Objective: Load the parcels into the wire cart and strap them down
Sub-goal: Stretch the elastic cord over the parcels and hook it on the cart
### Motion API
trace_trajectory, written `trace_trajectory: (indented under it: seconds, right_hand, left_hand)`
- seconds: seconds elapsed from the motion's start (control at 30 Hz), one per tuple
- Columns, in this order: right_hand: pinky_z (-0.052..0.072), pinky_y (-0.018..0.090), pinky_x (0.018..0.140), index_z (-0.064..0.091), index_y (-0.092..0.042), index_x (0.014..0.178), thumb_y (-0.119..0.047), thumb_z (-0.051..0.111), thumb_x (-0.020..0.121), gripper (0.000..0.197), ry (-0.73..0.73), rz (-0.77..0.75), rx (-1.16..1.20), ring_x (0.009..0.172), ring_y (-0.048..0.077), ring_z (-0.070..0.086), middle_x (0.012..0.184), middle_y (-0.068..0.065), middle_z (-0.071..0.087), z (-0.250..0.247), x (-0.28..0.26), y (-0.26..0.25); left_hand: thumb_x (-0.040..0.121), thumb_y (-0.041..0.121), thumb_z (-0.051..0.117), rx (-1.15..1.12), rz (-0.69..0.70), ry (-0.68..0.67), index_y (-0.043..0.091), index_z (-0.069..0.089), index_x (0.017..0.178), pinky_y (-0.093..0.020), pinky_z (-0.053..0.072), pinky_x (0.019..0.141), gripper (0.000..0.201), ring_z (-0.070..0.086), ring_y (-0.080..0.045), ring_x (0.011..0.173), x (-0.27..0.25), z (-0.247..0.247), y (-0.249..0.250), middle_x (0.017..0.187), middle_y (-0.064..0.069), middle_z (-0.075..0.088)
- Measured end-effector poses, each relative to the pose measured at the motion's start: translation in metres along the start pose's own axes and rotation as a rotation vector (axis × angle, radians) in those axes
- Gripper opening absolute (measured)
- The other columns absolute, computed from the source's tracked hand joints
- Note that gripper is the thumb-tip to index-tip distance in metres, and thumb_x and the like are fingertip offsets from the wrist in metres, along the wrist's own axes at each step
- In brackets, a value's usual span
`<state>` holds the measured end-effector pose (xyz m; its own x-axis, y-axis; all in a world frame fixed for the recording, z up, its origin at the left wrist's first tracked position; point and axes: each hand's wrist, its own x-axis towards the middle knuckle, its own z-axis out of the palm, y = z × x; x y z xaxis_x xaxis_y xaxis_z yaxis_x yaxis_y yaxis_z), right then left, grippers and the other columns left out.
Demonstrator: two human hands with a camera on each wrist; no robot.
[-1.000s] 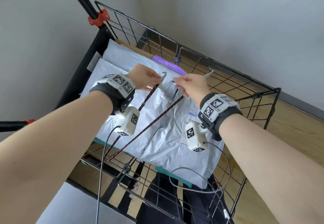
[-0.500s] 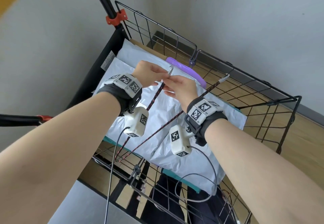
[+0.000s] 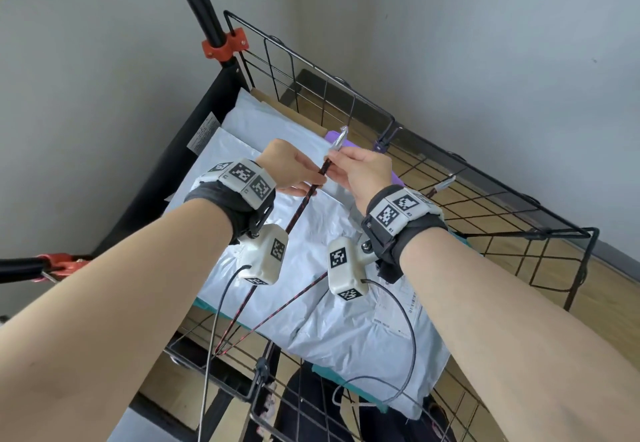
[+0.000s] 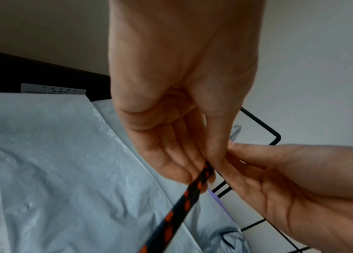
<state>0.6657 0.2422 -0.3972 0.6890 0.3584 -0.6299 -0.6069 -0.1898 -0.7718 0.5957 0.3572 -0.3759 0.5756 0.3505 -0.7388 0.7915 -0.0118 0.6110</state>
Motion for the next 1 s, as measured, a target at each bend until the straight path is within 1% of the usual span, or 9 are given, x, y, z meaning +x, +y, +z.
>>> trace_trajectory:
  seconds: [0.13, 0.23, 0.33, 0.4, 0.57, 0.63, 0.73, 0.83, 1.0]
  right_hand:
    - [0.058, 0.021, 0.069, 0.067, -0.002, 0.088, 0.002, 0.062, 0.087, 0.007, -0.007, -0.012, -0.028, 0.068, 0.016, 0.068, 0.077, 0.009, 0.068, 0.010, 0.016, -0.010]
    - [0.058, 0.022, 0.070, 0.066, 0.005, 0.102, 0.002, 0.062, 0.087, 0.015, -0.001, -0.010, -0.014, 0.073, 0.017, 0.069, 0.081, 0.011, 0.069, 0.018, 0.027, -0.012]
    - [0.058, 0.022, 0.069, 0.067, 0.004, 0.098, 0.001, 0.062, 0.087, 0.013, 0.021, -0.023, -0.013, 0.071, 0.016, 0.069, 0.078, 0.009, 0.069, 0.022, 0.035, -0.013]
    - [0.059, 0.022, 0.069, 0.068, 0.000, 0.093, 0.000, 0.063, 0.087, 0.008, 0.057, -0.004, -0.017, 0.070, 0.015, 0.069, 0.076, 0.007, 0.069, 0.023, 0.041, -0.013]
    - [0.059, 0.028, 0.074, 0.069, 0.003, 0.096, 0.001, 0.064, 0.086, 0.012, 0.114, 0.039, -0.018, 0.077, 0.022, 0.071, 0.080, 0.012, 0.070, 0.021, 0.058, -0.014]
    - [0.059, 0.027, 0.072, 0.069, 0.001, 0.092, 0.001, 0.065, 0.085, 0.008, 0.123, 0.053, -0.029, 0.078, 0.022, 0.072, 0.080, 0.013, 0.070, 0.020, 0.063, -0.013]
    - [0.059, 0.025, 0.067, 0.069, 0.004, 0.096, 0.001, 0.065, 0.084, 0.013, 0.138, 0.076, -0.018, 0.075, 0.022, 0.071, 0.080, 0.014, 0.070, 0.023, 0.067, -0.009]
    - [0.059, 0.024, 0.066, 0.068, 0.006, 0.100, 0.002, 0.065, 0.085, 0.016, 0.123, 0.088, -0.008, 0.076, 0.022, 0.071, 0.082, 0.015, 0.070, 0.023, 0.069, -0.003]
    - [0.057, 0.025, 0.070, 0.068, 0.006, 0.101, 0.000, 0.061, 0.088, 0.015, 0.049, 0.051, -0.034, 0.080, 0.023, 0.069, 0.081, 0.012, 0.069, 0.017, 0.068, 0.002]
  left_hand:
    - [0.085, 0.011, 0.068, -0.117, 0.016, 0.032, 0.004, 0.071, 0.097, -0.029, 0.058, 0.078, 0.015, 0.072, -0.016, 0.078, 0.012, -0.005, 0.000, 0.086, -0.006, 0.073]
    - [0.085, 0.013, 0.069, -0.177, 0.005, 0.053, 0.007, 0.071, 0.096, -0.025, 0.059, 0.071, 0.013, 0.069, -0.009, 0.065, 0.021, -0.010, -0.002, 0.081, -0.003, 0.072]
    - [0.085, 0.011, 0.069, -0.220, 0.008, 0.045, 0.005, 0.071, 0.095, -0.022, 0.059, 0.065, 0.012, 0.068, -0.007, 0.058, 0.029, -0.013, 0.000, 0.079, -0.003, 0.071]
    - [0.084, 0.011, 0.069, -0.215, -0.001, 0.046, 0.004, 0.070, 0.095, -0.022, 0.059, 0.064, 0.013, 0.069, -0.009, 0.061, 0.035, -0.013, 0.004, 0.080, -0.004, 0.071]
    - [0.084, 0.013, 0.069, -0.198, -0.009, 0.036, 0.004, 0.071, 0.094, -0.026, 0.059, 0.071, 0.014, 0.069, -0.015, 0.073, 0.050, -0.009, 0.011, 0.081, -0.004, 0.071]
    - [0.084, 0.013, 0.069, -0.181, -0.005, 0.030, 0.004, 0.071, 0.092, -0.027, 0.059, 0.073, 0.012, 0.069, -0.015, 0.074, 0.053, -0.008, 0.010, 0.081, -0.004, 0.071]
    - [0.085, 0.013, 0.068, -0.179, 0.001, 0.028, 0.007, 0.071, 0.086, -0.028, 0.059, 0.075, 0.006, 0.070, -0.017, 0.077, 0.058, -0.008, 0.006, 0.086, -0.007, 0.072]
    - [0.083, 0.014, 0.070, -0.182, -0.006, 0.039, 0.007, 0.072, 0.086, -0.031, 0.058, 0.079, 0.008, 0.072, -0.019, 0.083, 0.060, -0.007, -0.001, 0.088, -0.007, 0.073]
    - [0.079, 0.016, 0.075, -0.234, -0.028, 0.016, 0.004, 0.073, 0.087, -0.028, 0.059, 0.075, 0.015, 0.073, -0.015, 0.078, 0.058, -0.004, -0.008, 0.083, -0.006, 0.075]
